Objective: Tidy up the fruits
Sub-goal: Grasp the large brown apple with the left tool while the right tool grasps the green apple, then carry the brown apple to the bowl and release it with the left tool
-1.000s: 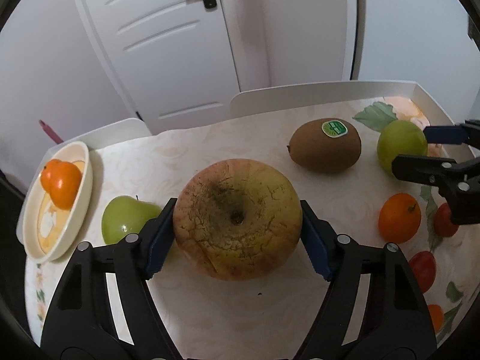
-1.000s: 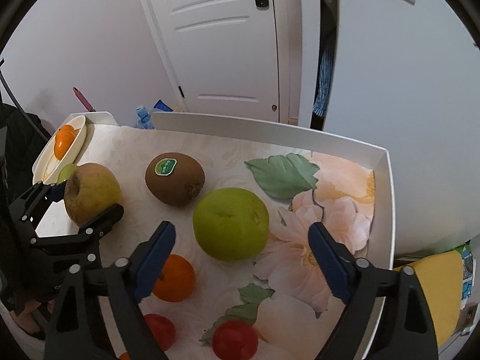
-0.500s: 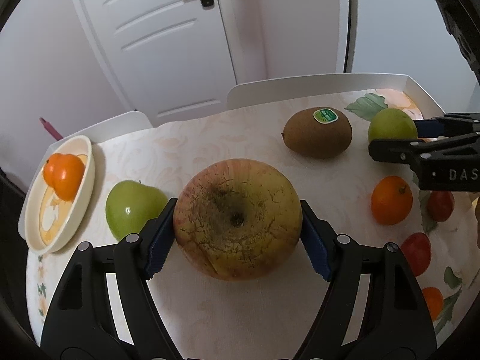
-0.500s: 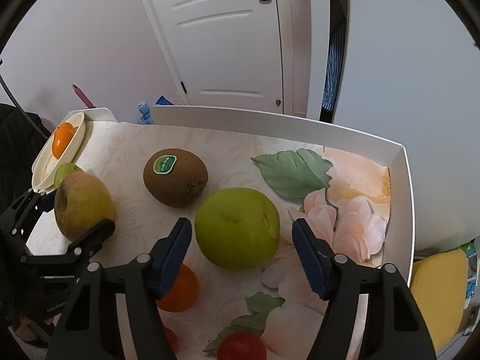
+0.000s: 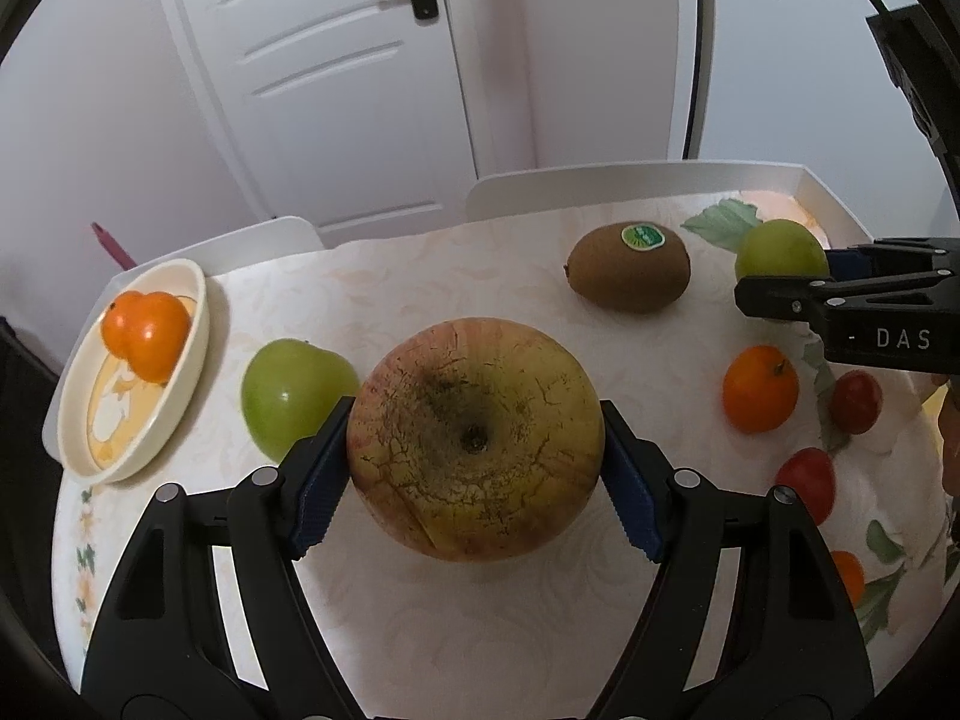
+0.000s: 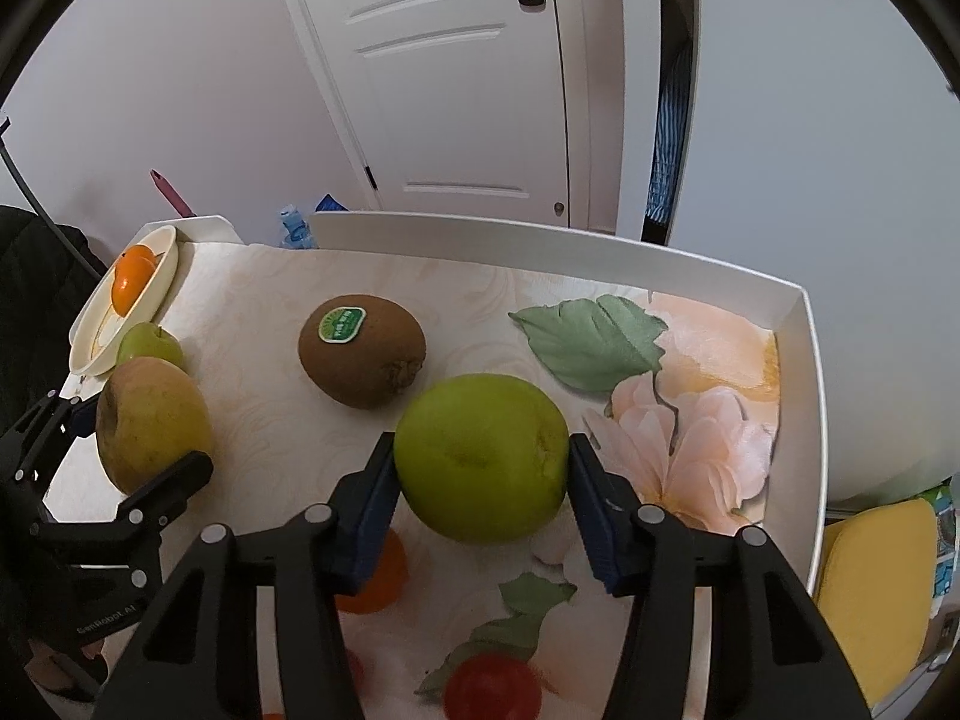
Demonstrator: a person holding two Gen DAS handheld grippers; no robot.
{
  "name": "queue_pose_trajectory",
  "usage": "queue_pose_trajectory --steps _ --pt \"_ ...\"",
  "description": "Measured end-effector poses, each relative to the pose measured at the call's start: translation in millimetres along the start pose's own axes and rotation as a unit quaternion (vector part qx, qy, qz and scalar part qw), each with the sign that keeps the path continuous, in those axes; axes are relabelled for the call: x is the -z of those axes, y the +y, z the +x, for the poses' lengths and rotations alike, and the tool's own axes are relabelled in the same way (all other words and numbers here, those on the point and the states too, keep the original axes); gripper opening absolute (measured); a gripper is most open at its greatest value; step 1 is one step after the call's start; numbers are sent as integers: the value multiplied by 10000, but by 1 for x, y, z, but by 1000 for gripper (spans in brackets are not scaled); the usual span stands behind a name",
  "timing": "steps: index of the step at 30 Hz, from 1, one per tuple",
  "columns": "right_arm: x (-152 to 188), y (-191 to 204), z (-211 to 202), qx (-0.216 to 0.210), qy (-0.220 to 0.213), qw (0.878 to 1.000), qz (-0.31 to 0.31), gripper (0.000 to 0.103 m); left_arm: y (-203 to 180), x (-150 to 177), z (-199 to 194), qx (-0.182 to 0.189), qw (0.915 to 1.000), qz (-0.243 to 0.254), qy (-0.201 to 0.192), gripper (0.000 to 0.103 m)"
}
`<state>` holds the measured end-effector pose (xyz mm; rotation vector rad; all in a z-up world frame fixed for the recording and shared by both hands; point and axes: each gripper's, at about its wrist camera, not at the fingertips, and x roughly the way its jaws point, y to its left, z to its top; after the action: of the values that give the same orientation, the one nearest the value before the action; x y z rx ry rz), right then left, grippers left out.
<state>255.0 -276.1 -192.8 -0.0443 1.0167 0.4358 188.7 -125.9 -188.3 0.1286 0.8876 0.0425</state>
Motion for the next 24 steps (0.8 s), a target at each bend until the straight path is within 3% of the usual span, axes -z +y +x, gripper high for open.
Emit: queue_pose_trajectory --steps 13,24 --pt "-2 25 -52 -16 -227 9994 -242 50 22 -2 -63 -54 9992 -276 -295 81" --pt "-12 85 -95 -201 -321 9983 -445 50 87 -5 -119 -293 9972 -479 -502 81"
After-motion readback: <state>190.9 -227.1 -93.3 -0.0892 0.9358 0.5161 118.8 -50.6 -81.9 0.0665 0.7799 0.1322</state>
